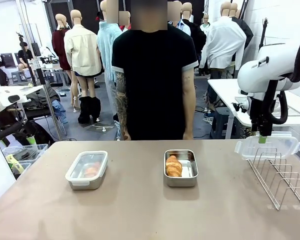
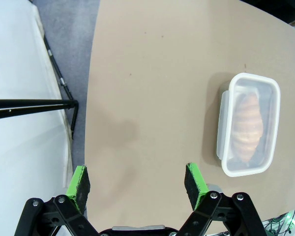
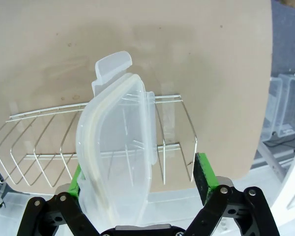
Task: Place the bread in airtight containers.
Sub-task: Pick up one Airtight Container lid and hand it to the human.
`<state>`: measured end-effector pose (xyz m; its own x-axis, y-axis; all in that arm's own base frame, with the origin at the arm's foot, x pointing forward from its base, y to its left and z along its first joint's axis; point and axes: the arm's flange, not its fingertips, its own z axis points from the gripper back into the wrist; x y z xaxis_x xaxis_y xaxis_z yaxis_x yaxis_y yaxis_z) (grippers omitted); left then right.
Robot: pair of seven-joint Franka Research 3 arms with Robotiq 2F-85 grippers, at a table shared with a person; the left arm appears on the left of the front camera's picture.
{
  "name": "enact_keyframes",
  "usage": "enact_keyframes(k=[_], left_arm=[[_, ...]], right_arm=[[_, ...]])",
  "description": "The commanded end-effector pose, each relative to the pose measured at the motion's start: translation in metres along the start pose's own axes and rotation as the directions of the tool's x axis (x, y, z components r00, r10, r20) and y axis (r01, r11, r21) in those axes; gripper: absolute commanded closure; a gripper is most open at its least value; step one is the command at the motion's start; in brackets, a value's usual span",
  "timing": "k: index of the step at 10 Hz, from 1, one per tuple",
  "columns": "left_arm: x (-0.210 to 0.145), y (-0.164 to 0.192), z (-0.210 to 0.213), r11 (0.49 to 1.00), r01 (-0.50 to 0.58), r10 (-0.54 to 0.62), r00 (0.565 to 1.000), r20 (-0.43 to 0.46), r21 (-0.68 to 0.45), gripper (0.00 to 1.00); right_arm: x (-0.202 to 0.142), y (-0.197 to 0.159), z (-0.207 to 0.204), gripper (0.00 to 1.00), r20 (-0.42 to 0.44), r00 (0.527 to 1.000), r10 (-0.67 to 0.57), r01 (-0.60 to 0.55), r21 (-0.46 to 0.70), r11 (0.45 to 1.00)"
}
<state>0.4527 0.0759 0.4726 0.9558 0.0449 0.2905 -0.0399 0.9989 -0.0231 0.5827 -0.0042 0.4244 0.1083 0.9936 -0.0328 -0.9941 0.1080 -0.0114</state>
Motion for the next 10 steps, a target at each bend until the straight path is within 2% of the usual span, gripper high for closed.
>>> enact_keyframes(k=[1,6,10], left_arm=[[0.000,0.001,0.001,1.000,-0.006,0.006,1.000,0.000,0.004,0.00],[0.000,0.001,0.001,1.000,-0.006,0.006,1.000,0.000,0.004,0.00],[0.000,0.001,0.001,1.000,-0.006,0.006,1.000,0.000,0.004,0.00]], right_arm=[[0.002,-0.009,0.004,0.04,0.006,1.000,-0.019,0.019,0.022,1.000],[0.002,-0.007,0.013,1.00,-0.004,1.000,-0.027,0.027,0.018,0.999],[0.005,-0.004,0.019,1.00,-0.001,1.000,0.001,-0.001,0.005,1.000]])
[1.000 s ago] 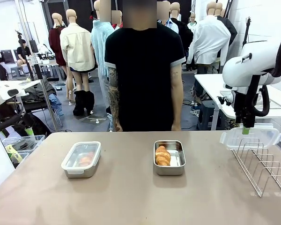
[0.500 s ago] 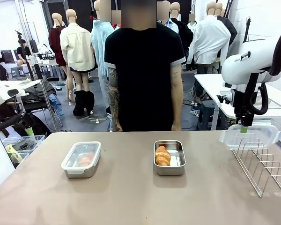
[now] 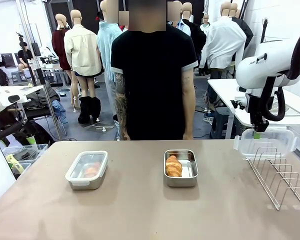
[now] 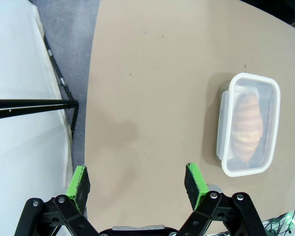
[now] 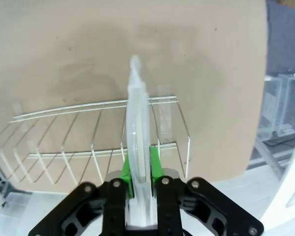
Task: Place the bread in airtight containers.
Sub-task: Pick up one Airtight Container lid and hand it to the human, then release when the human grabs the Airtight Container lid.
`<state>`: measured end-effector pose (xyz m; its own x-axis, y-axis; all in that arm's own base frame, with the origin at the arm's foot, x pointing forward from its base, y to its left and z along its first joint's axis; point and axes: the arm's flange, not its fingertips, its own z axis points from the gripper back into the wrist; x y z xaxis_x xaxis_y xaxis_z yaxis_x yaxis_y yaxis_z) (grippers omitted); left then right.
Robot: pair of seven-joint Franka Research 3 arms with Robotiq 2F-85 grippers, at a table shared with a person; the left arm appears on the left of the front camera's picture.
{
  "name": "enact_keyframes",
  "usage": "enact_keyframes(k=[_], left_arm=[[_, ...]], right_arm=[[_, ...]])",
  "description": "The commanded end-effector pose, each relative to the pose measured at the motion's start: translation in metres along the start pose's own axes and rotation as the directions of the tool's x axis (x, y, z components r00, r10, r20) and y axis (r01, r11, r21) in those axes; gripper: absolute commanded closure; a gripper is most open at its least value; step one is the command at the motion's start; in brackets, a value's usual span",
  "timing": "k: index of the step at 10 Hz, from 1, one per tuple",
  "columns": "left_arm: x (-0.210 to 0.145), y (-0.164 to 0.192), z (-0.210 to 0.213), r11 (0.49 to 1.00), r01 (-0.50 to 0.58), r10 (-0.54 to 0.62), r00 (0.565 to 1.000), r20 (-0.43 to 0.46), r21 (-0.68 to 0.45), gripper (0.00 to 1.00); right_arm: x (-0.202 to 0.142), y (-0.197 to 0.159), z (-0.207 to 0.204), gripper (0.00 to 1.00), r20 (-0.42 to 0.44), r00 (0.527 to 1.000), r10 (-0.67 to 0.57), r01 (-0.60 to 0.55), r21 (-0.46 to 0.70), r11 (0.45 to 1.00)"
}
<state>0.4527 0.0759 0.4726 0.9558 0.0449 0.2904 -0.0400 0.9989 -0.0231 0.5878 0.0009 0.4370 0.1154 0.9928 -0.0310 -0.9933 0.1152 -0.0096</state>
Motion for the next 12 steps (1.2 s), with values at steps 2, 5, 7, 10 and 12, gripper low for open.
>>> enact_keyframes(k=[2,5,7,10,12], left_arm=[[0.000,0.001,0.001,1.000,-0.006,0.006,1.000,0.001,0.004,0.00],[0.000,0.001,0.001,1.000,-0.006,0.006,1.000,0.001,0.004,0.00],[0.000,0.001,0.001,1.000,-0.006,0.006,1.000,0.001,0.004,0.00],[0.000,0.001,0.001,1.000,-0.006,0.006,1.000,0.001,0.004,0.00],[0.000,0.001,0.001,1.000,-0.006,0.006,1.000,0.001,0.004,0.00]], right_arm=[[0.002,0.001,0.012,1.00,-0.003,1.000,-0.017,0.017,-0.002,1.000],[0.013,0.023,0.042,1.00,-0.014,0.999,0.049,-0.050,-0.046,0.998],[0.024,0.044,0.067,1.00,-0.050,0.995,0.084,-0.088,-0.092,0.992],[0.051,0.070,0.114,1.00,-0.132,0.984,0.118,-0.146,-0.223,0.964],[0.083,0.089,0.155,1.00,-0.162,0.956,0.244,-0.288,-0.363,0.886]])
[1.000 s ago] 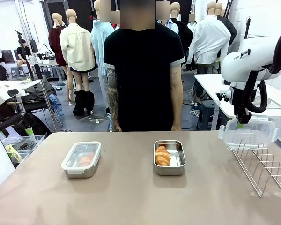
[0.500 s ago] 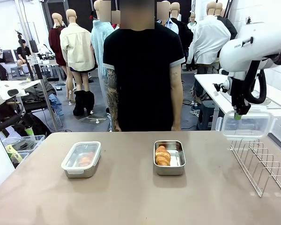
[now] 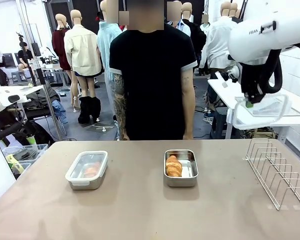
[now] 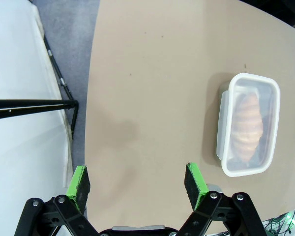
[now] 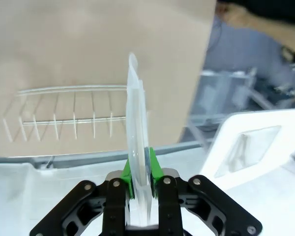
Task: Place the bread in airtight containers.
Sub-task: Release when the human grabs the Airtight Container lid.
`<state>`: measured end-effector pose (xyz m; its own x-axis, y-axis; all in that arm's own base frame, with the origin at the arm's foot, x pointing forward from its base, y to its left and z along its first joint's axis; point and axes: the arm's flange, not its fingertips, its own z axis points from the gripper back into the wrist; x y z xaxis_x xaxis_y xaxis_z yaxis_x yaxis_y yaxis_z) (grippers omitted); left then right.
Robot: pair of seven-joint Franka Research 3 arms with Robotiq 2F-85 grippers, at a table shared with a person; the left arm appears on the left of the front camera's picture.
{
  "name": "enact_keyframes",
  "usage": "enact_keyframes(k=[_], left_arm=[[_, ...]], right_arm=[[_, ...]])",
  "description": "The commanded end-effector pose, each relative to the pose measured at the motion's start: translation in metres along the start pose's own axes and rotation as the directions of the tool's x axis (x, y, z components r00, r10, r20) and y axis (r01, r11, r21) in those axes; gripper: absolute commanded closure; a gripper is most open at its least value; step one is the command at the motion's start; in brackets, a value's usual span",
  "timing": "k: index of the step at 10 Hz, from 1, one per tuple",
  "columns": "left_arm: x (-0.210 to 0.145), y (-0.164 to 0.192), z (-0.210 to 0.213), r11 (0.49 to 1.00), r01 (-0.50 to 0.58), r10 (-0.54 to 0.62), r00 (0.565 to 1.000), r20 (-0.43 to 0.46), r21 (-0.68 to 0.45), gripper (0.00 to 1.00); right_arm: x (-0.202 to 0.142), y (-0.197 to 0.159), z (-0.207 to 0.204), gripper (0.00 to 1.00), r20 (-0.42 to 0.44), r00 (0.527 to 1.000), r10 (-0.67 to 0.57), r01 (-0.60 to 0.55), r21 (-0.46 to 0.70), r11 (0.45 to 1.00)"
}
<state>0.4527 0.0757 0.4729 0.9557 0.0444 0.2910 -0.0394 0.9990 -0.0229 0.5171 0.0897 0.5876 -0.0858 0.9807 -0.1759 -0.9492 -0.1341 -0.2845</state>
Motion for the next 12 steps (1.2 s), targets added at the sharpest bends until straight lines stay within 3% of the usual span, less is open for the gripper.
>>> enact_keyframes(k=[1,2,4,5,8,12], left_arm=[[0.000,0.001,0.000,1.000,-0.007,0.007,1.000,0.000,0.004,0.00],[0.000,0.001,0.000,1.000,-0.007,0.007,1.000,0.000,0.004,0.00],[0.000,0.001,0.000,1.000,-0.007,0.007,1.000,0.000,0.004,0.00],[0.000,0.001,0.000,1.000,-0.007,0.007,1.000,0.000,0.004,0.00],[0.000,0.001,0.000,1.000,-0.007,0.007,1.000,0.000,0.004,0.00],[0.000,0.001,0.000,1.000,-0.007,0.007,1.000,0.000,0.004,0.00]], right_arm=[[0.024,0.001,0.021,1.00,0.019,0.995,0.103,-0.099,-0.156,0.983],[0.039,-0.011,0.037,1.00,0.015,0.981,0.191,-0.182,-0.241,0.953],[0.067,-0.049,0.055,1.00,0.124,0.943,0.308,-0.255,-0.321,0.912],[0.079,-0.065,0.055,1.00,0.166,0.931,0.326,-0.257,-0.338,0.905],[0.112,-0.094,0.044,1.00,0.169,0.934,0.316,-0.251,-0.320,0.913],[0.123,-0.105,0.037,1.00,0.168,0.930,0.327,-0.269,-0.294,0.917]])
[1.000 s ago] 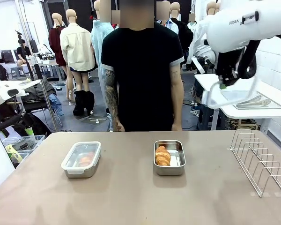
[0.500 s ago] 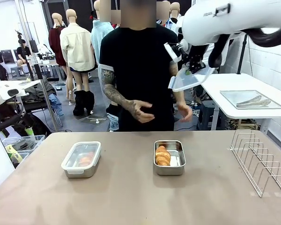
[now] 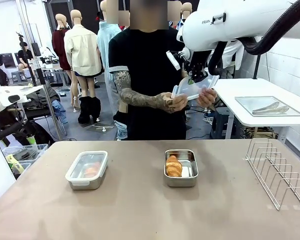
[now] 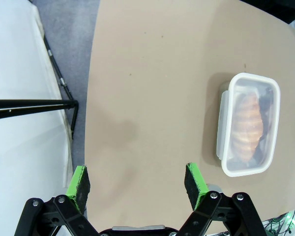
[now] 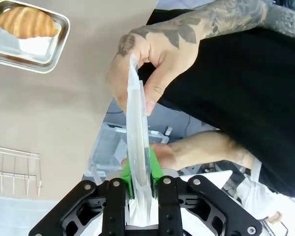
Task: Place the bread in airtight containers.
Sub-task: Release when the human grabs the Airtight Container lid.
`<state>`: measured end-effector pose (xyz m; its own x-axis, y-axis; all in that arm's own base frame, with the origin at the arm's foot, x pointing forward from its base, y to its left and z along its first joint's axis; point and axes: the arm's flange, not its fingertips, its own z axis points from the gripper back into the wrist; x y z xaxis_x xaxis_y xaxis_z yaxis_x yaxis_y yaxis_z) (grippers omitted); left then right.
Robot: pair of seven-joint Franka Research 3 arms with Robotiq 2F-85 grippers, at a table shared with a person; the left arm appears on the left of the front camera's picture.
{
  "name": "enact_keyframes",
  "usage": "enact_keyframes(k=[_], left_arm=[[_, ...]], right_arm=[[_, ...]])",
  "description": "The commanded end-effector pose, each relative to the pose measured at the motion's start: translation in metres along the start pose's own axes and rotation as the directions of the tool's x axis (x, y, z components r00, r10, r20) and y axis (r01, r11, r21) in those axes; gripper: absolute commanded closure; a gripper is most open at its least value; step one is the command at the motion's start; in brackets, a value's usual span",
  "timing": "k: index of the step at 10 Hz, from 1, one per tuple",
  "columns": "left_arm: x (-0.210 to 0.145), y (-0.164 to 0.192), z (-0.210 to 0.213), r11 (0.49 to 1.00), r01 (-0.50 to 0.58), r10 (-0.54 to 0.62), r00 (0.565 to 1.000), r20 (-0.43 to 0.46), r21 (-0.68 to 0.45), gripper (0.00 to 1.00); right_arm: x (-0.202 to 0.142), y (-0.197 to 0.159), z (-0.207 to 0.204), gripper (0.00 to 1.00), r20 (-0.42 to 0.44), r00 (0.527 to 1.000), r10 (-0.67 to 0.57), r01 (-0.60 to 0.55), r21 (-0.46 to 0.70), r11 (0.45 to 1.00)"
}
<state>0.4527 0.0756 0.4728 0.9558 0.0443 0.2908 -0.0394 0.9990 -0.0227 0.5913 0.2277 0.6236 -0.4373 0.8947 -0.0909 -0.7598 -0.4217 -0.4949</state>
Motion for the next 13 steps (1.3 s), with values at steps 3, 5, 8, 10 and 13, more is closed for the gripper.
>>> enact_keyframes(k=[3,5,8,10,13], left_arm=[[0.000,0.001,0.000,1.000,-0.007,0.007,1.000,0.000,0.004,0.00],[0.000,0.001,0.000,1.000,-0.007,0.007,1.000,0.000,0.004,0.00],[0.000,0.001,0.000,1.000,-0.007,0.007,1.000,0.000,0.004,0.00],[0.000,0.001,0.000,1.000,-0.007,0.007,1.000,0.000,0.004,0.00],[0.000,0.001,0.000,1.000,-0.007,0.007,1.000,0.000,0.004,0.00]], right_arm=[[0.000,-0.010,0.002,1.00,-0.010,1.000,0.007,-0.007,0.019,1.000],[-0.001,-0.008,0.007,0.77,0.003,1.000,-0.015,0.015,0.037,0.999],[-0.009,0.019,0.054,0.19,0.049,0.996,-0.073,0.066,0.138,0.988],[-0.033,0.045,0.092,0.00,0.078,0.986,-0.147,0.129,0.195,0.972],[-0.071,0.092,0.106,0.00,0.123,0.946,-0.300,0.254,0.297,0.921]])
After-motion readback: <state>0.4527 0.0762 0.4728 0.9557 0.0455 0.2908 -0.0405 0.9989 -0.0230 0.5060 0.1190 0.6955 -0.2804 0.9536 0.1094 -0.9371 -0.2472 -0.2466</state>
